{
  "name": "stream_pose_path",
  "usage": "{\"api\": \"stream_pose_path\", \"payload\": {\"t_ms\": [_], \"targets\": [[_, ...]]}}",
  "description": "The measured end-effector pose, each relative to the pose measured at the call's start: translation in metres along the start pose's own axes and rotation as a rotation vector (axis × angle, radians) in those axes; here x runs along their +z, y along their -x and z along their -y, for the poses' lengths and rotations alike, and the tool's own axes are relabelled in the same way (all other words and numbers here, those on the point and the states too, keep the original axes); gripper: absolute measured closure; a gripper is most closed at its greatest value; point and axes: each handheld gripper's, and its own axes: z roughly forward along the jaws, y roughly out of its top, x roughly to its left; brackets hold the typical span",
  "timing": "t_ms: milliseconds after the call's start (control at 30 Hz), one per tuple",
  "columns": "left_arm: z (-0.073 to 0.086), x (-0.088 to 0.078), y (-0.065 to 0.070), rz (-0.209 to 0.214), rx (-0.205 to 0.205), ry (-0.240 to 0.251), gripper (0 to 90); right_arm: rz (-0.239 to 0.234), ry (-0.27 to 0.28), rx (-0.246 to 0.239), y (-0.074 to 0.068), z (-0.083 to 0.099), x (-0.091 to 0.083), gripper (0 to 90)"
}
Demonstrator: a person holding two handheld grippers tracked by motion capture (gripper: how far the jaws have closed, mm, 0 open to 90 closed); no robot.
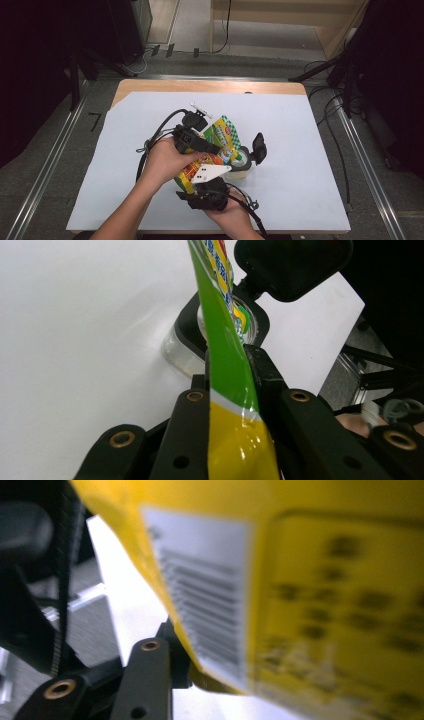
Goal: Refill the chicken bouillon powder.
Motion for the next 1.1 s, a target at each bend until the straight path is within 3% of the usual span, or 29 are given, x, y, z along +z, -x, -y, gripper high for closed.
{"api": "stream_pose_path", "payload": {"t_ms": [67, 300, 400, 600, 800, 967, 1100], "targets": [[0.000, 0.001, -0.001, -0.014, -0.002, -0.011, 82.9, 0.022, -0.017, -0.024, -0.003, 0.000, 0.001, 57.5], [0.000, 0.002, -0.001, -0.030, -0.033, -0.003, 83.5, 0.050, -0.005, 0.024, -0.002, 0.001, -0.001, 61.2], [0.000, 0.003, 0.001, -0.028, -0.027, 0.005, 82.4, 0.041, -0.002, 0.037, 0.000, 0.002, -0.001, 63.1], [-0.001, 0.005, 0.003, 0.019, 0.017, 0.014, 76.3, -0.006, 0.030, 0.078, 0.005, 0.005, -0.003, 65.2], [-0.002, 0.003, 0.002, 0.032, 0.019, 0.022, 73.5, -0.055, 0.070, 0.111, 0.009, 0.005, -0.006, 65.7], [-0.002, 0.003, 0.004, -0.006, 0.025, -0.017, 81.0, -0.059, 0.065, 0.100, 0.007, 0.004, -0.005, 65.4], [-0.009, 0.003, 0.005, 0.006, 0.014, -0.047, 81.1, -0.062, 0.073, 0.099, 0.006, 0.002, -0.007, 65.4]]}}
